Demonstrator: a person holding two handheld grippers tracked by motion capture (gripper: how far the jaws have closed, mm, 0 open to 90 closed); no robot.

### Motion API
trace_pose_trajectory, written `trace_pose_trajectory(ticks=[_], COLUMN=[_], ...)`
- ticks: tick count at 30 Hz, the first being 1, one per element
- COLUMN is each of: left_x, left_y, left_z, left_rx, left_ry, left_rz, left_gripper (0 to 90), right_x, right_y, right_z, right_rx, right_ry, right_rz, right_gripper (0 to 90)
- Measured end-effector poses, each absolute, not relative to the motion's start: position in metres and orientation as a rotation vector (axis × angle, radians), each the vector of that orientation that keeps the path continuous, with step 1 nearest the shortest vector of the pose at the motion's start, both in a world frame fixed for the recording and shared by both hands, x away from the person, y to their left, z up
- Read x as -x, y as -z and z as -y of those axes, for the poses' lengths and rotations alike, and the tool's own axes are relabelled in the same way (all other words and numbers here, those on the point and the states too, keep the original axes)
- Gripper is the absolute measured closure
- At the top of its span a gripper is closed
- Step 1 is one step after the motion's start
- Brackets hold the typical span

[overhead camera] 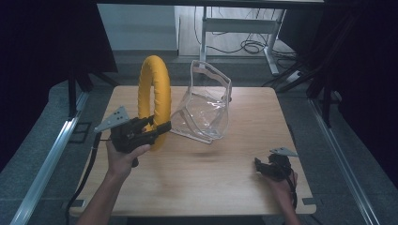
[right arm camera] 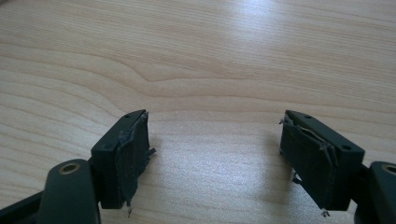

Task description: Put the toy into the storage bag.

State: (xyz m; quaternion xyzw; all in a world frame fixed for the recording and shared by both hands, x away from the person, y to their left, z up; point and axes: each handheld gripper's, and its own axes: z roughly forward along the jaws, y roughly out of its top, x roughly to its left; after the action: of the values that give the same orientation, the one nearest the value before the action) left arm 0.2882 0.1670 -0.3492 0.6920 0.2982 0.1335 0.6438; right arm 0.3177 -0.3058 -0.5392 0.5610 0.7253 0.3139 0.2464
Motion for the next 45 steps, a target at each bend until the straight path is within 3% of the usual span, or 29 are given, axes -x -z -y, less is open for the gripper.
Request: trace_pose_trajectory(ticks=[45], left_x=[-0.318], left_y=[0.297], left_z=[-0.092], left_rx=[-1.549], left_ry=[-0.311], left_rz=[-0.580], left_gripper=[51.6], right_x=[-0.318], right_y=[0.539], right_z=[0.306], right_rx=[-1.529], right_ry=[-0.860], right_rz=[-1.979], right_gripper=[24.3])
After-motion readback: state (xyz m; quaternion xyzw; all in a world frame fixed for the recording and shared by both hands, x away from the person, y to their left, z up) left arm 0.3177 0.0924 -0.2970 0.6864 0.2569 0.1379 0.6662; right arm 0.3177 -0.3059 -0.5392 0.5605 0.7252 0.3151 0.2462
